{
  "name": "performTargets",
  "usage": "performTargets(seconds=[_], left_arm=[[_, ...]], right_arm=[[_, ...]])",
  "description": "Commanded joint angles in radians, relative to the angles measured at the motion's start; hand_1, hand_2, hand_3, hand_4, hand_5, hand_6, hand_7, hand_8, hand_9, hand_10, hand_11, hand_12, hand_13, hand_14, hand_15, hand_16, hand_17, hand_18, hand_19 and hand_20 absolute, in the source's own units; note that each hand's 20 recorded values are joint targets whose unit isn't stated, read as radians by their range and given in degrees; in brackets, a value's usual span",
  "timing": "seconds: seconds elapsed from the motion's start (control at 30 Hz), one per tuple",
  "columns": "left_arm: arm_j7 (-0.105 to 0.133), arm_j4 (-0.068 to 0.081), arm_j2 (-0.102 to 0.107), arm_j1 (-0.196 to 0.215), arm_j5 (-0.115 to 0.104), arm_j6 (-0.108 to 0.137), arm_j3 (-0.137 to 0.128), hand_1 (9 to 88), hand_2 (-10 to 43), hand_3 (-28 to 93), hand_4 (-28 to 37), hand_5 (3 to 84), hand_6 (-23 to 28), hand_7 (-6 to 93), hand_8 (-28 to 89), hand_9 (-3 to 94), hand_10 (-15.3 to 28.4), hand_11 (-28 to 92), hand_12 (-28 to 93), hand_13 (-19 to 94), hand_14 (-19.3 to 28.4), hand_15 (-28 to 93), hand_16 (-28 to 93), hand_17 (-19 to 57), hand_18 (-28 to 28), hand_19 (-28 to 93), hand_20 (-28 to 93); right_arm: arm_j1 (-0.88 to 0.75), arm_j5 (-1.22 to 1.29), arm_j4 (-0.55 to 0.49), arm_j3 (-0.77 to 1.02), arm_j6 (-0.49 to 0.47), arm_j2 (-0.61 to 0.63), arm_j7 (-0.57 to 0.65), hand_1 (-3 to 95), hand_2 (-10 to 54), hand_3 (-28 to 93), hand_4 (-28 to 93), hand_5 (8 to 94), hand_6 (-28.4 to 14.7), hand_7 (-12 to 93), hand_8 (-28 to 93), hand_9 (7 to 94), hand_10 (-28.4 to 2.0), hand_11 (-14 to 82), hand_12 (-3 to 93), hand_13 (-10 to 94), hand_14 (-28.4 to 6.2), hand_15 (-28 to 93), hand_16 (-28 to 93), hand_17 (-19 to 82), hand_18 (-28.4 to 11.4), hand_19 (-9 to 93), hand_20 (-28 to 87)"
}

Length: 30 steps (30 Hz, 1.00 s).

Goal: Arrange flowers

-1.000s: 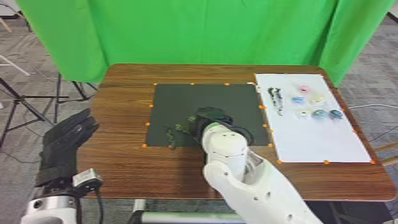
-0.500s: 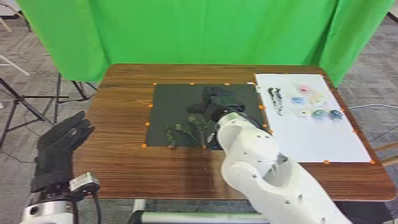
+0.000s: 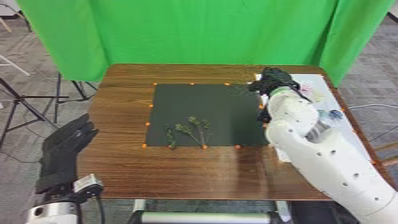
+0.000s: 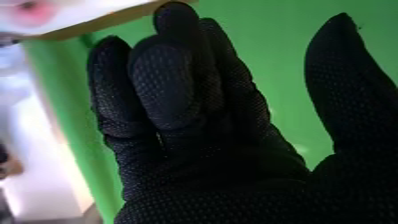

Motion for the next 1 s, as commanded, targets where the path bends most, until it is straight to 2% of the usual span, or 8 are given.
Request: performTargets(seconds=[0.03,0.37,0.5,0.73,0.77,1.0], left_arm=[[-0.019,-0.006,-0.024,-0.005,0.014,-0.011,0.007,25.8,5.3,83,-20.6,41.5,11.1,15.0,-11,33.6,19.6,36,6,21,25.6,61,-17,-9.4,21.0,59,3],[-0.019,0.005,-0.031,-0.034,0.015,-0.021,0.030,25.8,5.3,83,-20.4,41.6,11.2,15.0,-11,33.6,19.7,36,6,21,25.6,62,-17,-9.4,20.9,59,3],[-0.006,0.008,-0.026,-0.037,0.005,-0.015,0.035,25.8,5.3,83,-20.3,41.6,11.1,15.0,-11,33.5,19.6,36,6,21,25.6,62,-17,-9.4,21.0,59,3],[0.001,0.010,-0.023,-0.035,0.001,-0.011,0.037,25.9,5.3,83,-20.4,41.7,11.2,15.1,-11,33.6,19.6,36,6,21,25.7,62,-17,-9.4,21.0,59,3],[0.007,0.011,-0.014,-0.037,-0.010,-0.006,0.042,25.9,5.3,83,-20.3,41.7,11.2,15.1,-11,33.6,19.6,36,6,21,25.7,62,-17,-9.4,21.0,59,3],[0.004,0.016,-0.010,-0.048,-0.006,-0.013,0.048,25.9,5.3,82,-20.2,41.7,11.2,15.1,-11,33.6,19.5,36,6,21,25.7,62,-17,-9.4,20.9,59,3]], right_arm=[[0.043,0.001,0.101,0.009,-0.100,0.023,0.061,25.5,5.2,74,-20,65.1,-14.3,16,-6,66.0,-22.5,42.1,21.3,71,-13.0,75,17,48,-22.9,93,1],[0.084,-0.019,0.208,-0.034,-0.139,0.027,0.067,25.4,5.3,73,-20,65.1,-14.3,16,-7,66.0,-22.4,42.3,21.0,71,-12.8,75,17,48,-22.7,93,3],[0.094,-0.020,0.238,-0.045,-0.153,0.022,0.068,25.4,5.3,73,-20,65.1,-14.3,16,-7,66.0,-22.4,42.3,21.0,71,-12.8,75,17,48,-22.7,93,3],[0.094,-0.052,0.261,-0.050,-0.157,0.001,0.044,25.4,5.2,73,-20,65.1,-14.2,16,-7,66.1,-22.3,42.2,20.9,71,-12.7,75,17,48,-22.6,93,3],[0.094,-0.052,0.261,-0.052,-0.159,-0.002,0.043,25.4,5.1,73,-20,65.1,-14.1,16,-7,66.1,-22.3,42.2,20.9,71,-12.7,75,17,48,-22.5,93,3],[0.103,-0.052,0.278,-0.082,-0.167,-0.022,0.049,25.5,5.0,73,-21,65.5,-13.9,16,-7,66.4,-22.1,42.2,20.9,71,-12.6,75,17,49,-22.3,93,3]])
